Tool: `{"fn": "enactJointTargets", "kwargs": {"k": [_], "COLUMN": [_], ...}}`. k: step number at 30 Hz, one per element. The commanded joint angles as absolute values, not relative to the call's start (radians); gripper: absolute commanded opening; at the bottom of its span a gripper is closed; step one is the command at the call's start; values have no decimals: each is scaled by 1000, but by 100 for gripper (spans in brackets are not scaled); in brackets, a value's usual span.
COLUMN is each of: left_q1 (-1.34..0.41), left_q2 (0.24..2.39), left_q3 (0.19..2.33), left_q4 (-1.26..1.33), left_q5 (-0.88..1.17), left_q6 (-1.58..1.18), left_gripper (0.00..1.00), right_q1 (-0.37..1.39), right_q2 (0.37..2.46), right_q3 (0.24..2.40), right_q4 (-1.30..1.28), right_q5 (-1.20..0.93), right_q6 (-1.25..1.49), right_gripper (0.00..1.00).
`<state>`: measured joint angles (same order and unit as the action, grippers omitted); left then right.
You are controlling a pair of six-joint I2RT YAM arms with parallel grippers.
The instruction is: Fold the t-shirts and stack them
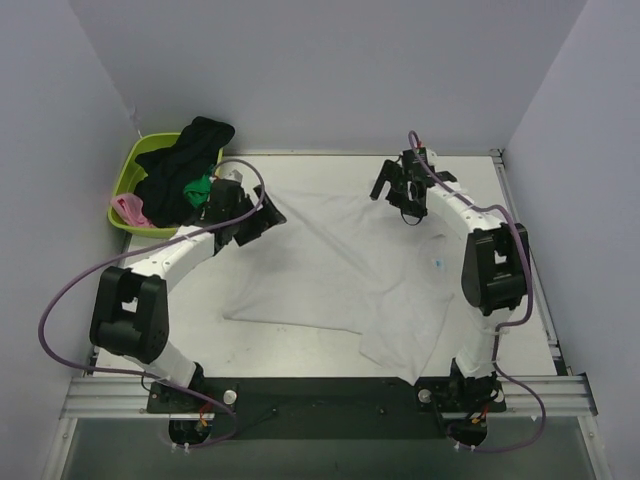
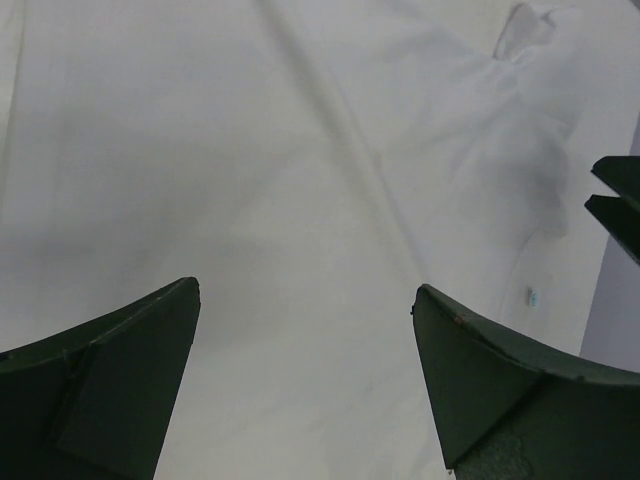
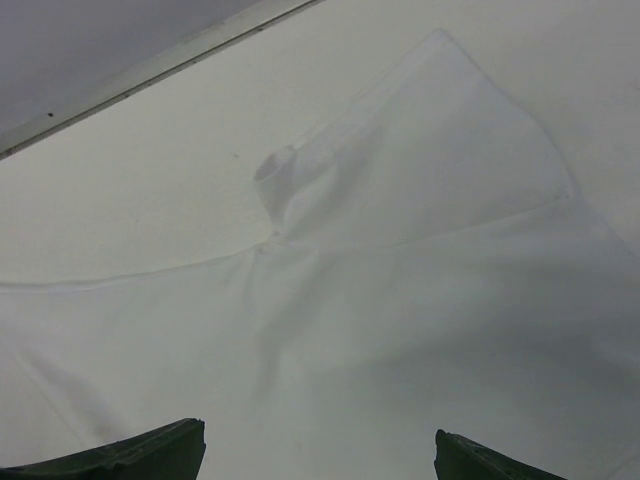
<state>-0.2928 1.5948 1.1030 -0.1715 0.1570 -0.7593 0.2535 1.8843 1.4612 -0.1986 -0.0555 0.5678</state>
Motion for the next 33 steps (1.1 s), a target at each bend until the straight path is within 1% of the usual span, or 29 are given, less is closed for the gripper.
{"fn": "enactJointTargets", "kwargs": {"k": [1, 8, 19, 20, 33], "left_q1": [-295, -313, -325, -325, -324], "left_q2": [1510, 1470, 1500, 1503, 1529], "left_q3": [967, 870, 755, 750, 772], "left_q4": [-68, -61, -14, 23, 3], "left_q5": [135, 101, 57, 48, 8], "left_q6": [-788, -790, -824, -827, -825], "left_gripper": [98, 97, 98, 97, 98], "right_q1": [242, 232, 189, 186, 149], "right_q2": [1971, 2104, 2258, 2279, 2450], "right_q3": [1560, 1644, 1746, 1767, 2003], "right_q4": [-250, -252, -264, -265, -350], "right_q5": [-118, -155, -210, -213, -244], "right_q6": [591, 603, 638, 637, 643], "right_gripper": [100, 100, 100, 100, 100]}}
